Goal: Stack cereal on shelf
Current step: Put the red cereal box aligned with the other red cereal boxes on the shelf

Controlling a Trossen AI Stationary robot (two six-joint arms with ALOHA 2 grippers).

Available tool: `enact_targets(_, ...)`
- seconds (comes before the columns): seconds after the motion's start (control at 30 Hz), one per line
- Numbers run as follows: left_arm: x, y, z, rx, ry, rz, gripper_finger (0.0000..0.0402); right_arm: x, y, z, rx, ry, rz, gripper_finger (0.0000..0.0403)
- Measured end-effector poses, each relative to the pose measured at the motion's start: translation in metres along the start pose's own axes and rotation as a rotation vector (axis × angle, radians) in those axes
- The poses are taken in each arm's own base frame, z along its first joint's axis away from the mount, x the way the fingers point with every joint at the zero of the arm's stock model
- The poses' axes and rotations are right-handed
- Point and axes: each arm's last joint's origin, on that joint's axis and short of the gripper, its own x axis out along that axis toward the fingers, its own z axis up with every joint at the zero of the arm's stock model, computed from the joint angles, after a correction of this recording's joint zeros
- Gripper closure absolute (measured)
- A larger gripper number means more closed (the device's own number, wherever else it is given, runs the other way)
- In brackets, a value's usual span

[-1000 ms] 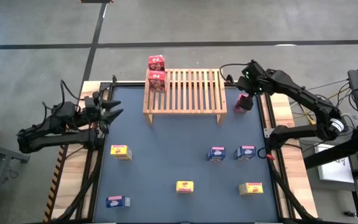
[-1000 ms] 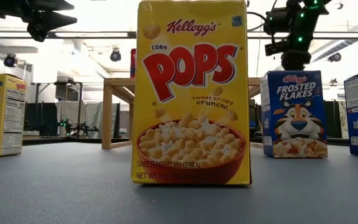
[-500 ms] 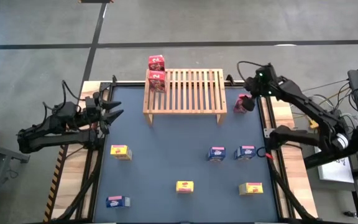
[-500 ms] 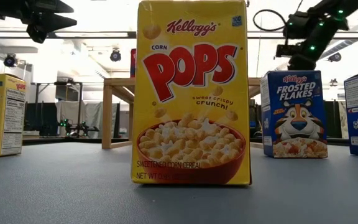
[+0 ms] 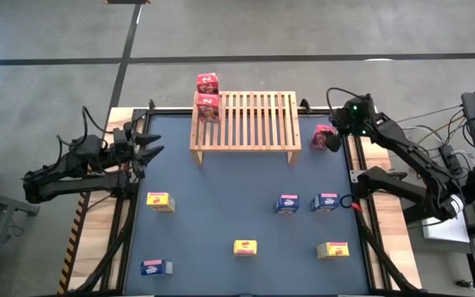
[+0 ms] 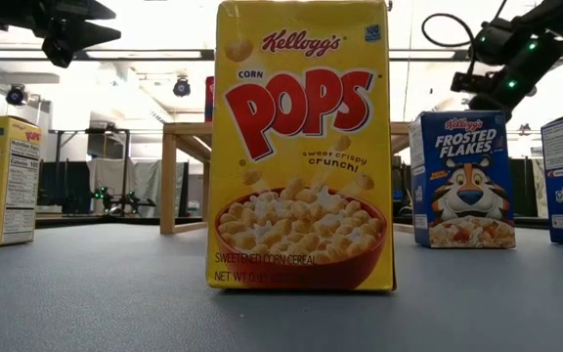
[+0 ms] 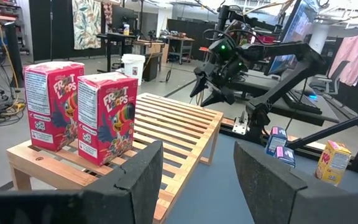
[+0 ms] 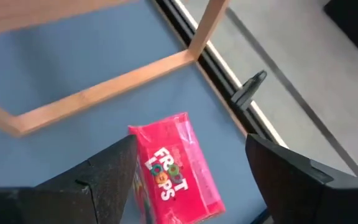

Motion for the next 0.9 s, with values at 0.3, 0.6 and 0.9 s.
enact_targets(0.3, 0.000, 0.000, 0.000, 0.000, 0.002, -0.011, 0.0220, 0.020, -0.005, -0.001, -0.001, 0.085, 0.056, 0.0119)
enact_targets(0.6, 0.000, -0.001, 0.000, 0.001, 0.006, -0.021, 0.0220, 0.047, -0.008, -0.007, 0.024, 0.189, 0.113, 0.0119)
enact_targets(0.9, 0.000, -0.001, -0.001, 0.002, 0.011, -0.025, 0.0220, 0.043, -0.011, -0.002, 0.047, 0.259, 0.148, 0.0177)
